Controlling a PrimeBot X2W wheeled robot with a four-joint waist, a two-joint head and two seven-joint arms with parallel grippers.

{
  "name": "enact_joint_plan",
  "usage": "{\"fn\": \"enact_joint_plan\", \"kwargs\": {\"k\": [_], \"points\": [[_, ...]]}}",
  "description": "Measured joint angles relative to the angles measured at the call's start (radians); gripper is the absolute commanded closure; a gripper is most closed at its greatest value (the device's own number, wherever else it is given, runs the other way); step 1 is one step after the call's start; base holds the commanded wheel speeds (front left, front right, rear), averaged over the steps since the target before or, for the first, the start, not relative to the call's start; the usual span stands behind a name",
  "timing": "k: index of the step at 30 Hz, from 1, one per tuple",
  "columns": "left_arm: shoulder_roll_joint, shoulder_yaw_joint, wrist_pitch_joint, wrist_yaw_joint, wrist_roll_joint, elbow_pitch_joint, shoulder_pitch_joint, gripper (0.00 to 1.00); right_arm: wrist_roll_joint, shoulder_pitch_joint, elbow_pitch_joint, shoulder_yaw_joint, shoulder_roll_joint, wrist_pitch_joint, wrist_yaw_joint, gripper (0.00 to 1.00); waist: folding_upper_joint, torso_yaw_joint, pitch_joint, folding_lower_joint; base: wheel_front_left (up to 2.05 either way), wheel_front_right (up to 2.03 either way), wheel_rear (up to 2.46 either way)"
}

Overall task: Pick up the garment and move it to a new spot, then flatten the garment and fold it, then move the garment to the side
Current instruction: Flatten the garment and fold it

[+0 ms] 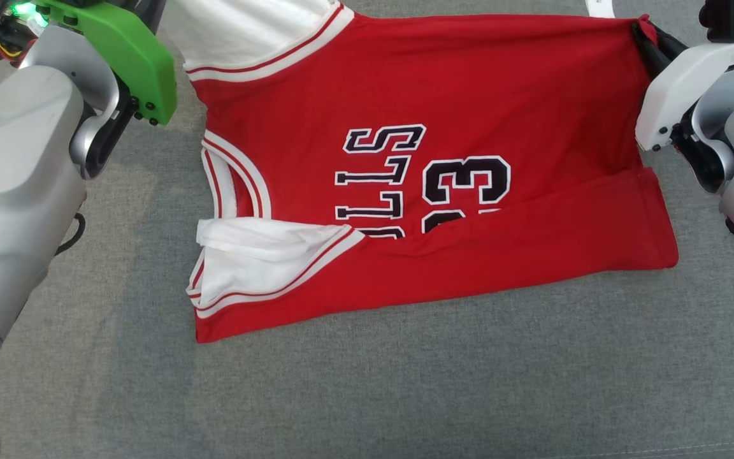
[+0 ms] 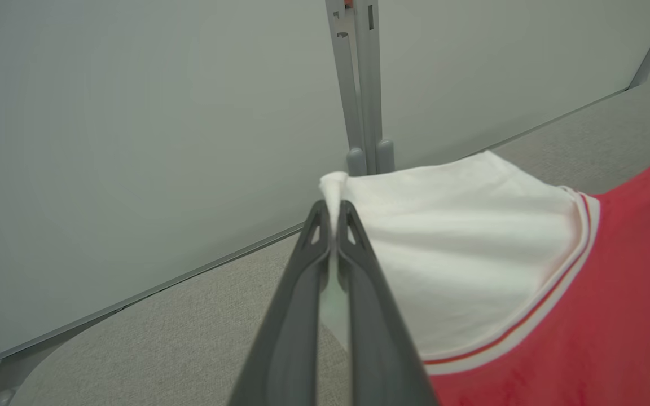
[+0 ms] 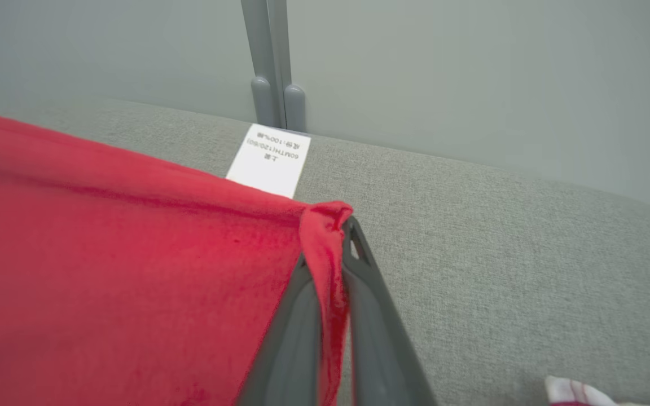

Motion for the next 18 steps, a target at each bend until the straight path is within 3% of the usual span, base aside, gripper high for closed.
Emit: {"fn": "enact_joint_plan", "kwargs": {"k": [10,18], "points": [[-0.029,-0.05,-0.041,-0.042,0.021,0.065,0.04,1.0,0.005,0.047,0.003,0.058,-0.001,-0.107,0.0,1.0,0.0,0.01,-0.03,0.0,0.0,0.0,0.0],[0.026,-0.077,-0.073,-0.058,-0.02,-0.012,0.159,1.0,0.035,0.163,-0.025,0.074,-0.035,-0.153,0.0,1.0,0.0,0.025,-0.094,0.0,0.0,0.0,0.0]]}}
